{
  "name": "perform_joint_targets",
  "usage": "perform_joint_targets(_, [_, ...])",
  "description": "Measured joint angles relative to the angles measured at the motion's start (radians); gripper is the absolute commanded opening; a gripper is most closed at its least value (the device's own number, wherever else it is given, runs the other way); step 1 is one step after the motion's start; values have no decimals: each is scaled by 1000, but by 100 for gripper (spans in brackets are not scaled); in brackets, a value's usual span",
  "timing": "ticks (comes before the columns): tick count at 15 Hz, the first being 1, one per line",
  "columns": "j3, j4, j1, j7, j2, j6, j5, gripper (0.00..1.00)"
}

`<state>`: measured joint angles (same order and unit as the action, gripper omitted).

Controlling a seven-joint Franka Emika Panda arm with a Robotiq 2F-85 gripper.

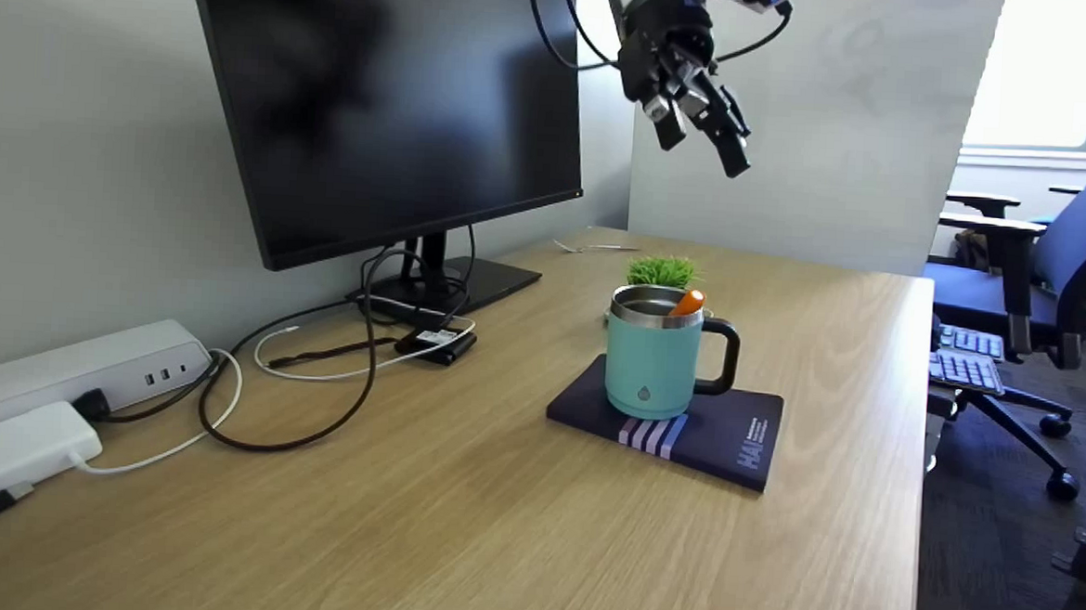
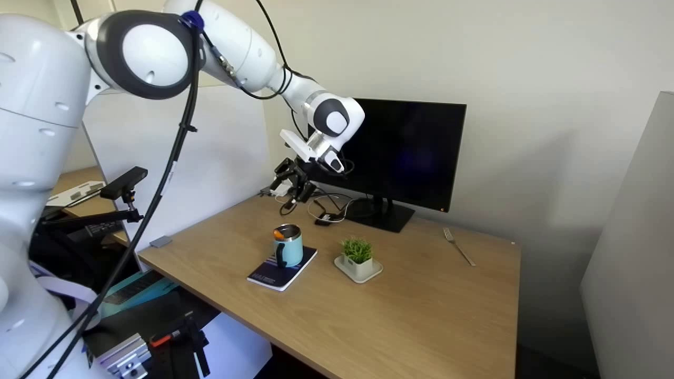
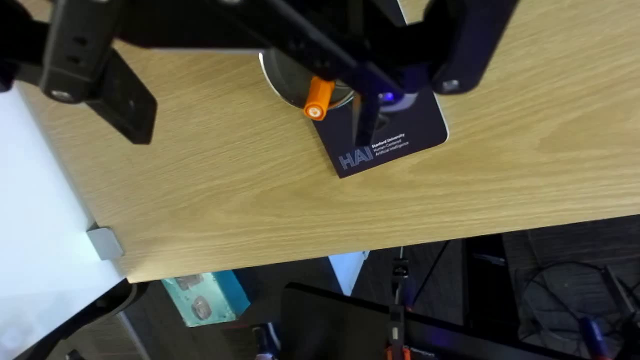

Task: Pick up the mug, put it on the book, then put the marker in the mug

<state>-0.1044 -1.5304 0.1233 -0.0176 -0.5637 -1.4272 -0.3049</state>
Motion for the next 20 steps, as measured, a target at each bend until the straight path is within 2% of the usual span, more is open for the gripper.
perform_joint_targets(5, [-1, -142, 30, -51, 179, -151, 126, 100])
perform_joint_targets(9, [4, -362, 20, -85, 350, -354, 169, 100])
perform_joint_targets(15, [39, -743, -33, -151, 589, -646, 176, 100])
perform_joint_targets(20, [78, -950, -56, -206, 724, -813, 174, 100])
